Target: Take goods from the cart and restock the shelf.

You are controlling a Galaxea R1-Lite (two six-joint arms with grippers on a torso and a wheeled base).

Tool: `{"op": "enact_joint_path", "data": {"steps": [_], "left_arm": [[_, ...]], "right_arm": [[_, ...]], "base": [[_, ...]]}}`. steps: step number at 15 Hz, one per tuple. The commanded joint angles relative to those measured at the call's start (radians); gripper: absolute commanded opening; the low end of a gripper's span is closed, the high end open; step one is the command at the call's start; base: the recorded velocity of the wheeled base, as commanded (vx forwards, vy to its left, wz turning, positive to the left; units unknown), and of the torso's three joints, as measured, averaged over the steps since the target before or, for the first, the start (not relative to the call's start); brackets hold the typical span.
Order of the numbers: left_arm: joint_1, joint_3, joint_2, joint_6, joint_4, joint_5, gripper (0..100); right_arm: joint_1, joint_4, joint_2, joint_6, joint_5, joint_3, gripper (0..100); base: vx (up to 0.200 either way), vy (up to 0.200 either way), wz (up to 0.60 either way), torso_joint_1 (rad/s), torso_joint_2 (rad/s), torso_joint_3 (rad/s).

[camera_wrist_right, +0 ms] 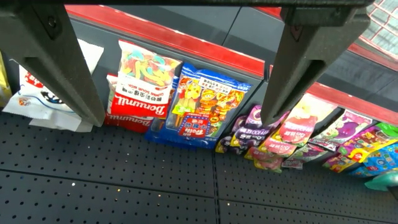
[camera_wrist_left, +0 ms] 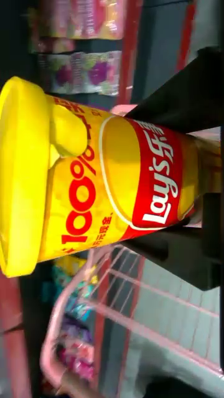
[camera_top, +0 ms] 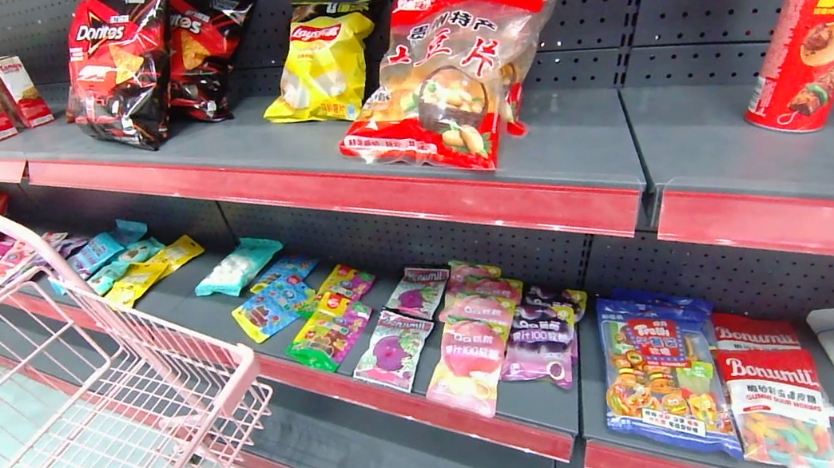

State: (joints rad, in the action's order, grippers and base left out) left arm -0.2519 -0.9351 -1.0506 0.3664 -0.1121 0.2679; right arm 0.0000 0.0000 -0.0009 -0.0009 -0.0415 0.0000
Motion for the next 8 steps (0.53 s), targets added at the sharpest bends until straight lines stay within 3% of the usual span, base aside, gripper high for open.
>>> {"op": "enact_joint_path", "data": {"steps": [1,3,8], "left_arm": [[0.0,0.01,-0.025,-0.015,0.054,-0.004,0],[0.0,0.01,-0.043,-0.018,0.1,-0.007,0],[0.016,0.013,-0.052,-0.014,0.1,-0.006,0]], "right_arm": [[0.0,0.0,0.001,-0.001,0.0,0.0,100],[0.0,0.0,0.001,-0.001,0.0,0.0,100],[0.0,0.0,0.001,-0.002,0.0,0.0,100]], "base": [[0.0,0.0,0.0,0.0,0.0,0.0],[0.0,0.0,0.0,0.0,0.0,0.0],[0.0,0.0,0.0,0.0,0.0,0.0]]}}
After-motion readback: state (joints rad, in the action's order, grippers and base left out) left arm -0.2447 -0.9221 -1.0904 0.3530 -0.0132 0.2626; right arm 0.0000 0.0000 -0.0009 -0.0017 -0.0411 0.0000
